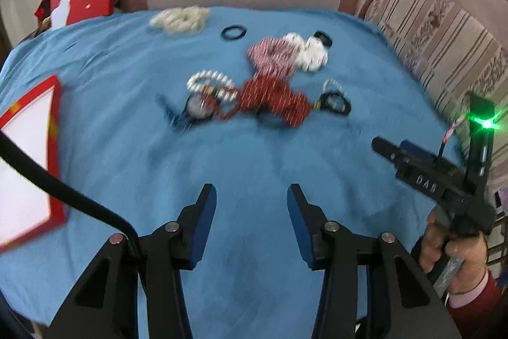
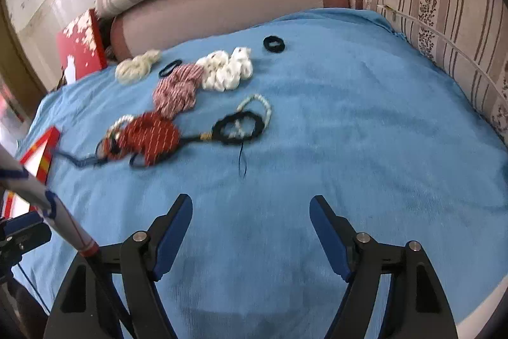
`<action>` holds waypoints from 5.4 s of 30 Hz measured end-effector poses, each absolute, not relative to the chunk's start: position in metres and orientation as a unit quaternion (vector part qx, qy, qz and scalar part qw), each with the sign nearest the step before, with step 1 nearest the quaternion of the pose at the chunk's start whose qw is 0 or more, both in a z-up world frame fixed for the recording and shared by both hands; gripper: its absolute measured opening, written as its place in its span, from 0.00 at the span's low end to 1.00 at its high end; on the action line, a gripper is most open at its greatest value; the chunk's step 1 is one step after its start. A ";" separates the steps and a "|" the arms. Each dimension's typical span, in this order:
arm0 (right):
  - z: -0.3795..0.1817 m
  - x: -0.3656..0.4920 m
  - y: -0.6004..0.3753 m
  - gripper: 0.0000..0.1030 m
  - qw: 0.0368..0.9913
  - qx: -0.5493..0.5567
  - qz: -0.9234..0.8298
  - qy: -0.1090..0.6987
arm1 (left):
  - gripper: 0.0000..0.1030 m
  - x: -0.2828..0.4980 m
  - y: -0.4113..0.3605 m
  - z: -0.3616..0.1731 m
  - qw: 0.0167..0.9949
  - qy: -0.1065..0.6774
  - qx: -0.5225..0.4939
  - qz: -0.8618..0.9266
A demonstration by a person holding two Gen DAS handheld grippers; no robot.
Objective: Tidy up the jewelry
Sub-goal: 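Grasp the red polka-dot scrunchie with left tool while right tool grasps white cherry scrunchie, then carry both scrunchies to the red-framed tray and release them inside, then grasp the blue-strap watch with left tool while right tool grasps plaid scrunchie, then carry watch and plaid scrunchie into the tray and open both tools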
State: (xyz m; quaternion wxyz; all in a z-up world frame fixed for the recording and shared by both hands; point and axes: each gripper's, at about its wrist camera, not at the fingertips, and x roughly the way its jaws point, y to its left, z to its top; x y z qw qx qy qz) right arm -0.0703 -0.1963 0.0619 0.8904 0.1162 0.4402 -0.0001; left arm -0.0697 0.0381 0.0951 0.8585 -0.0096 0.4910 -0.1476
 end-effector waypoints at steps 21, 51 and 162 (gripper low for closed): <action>0.055 0.097 -0.220 0.68 0.880 0.154 0.043 0.446 | 0.44 0.070 -0.015 0.046 0.835 0.518 -0.051 -0.179; 0.170 0.026 -0.099 0.05 0.900 0.066 0.147 0.406 | 0.04 -0.036 0.170 0.156 0.898 0.408 -0.147 -0.076; 0.068 0.088 -0.102 0.10 0.879 0.073 0.049 0.468 | 0.16 0.015 0.133 0.103 0.867 0.425 -0.115 -0.234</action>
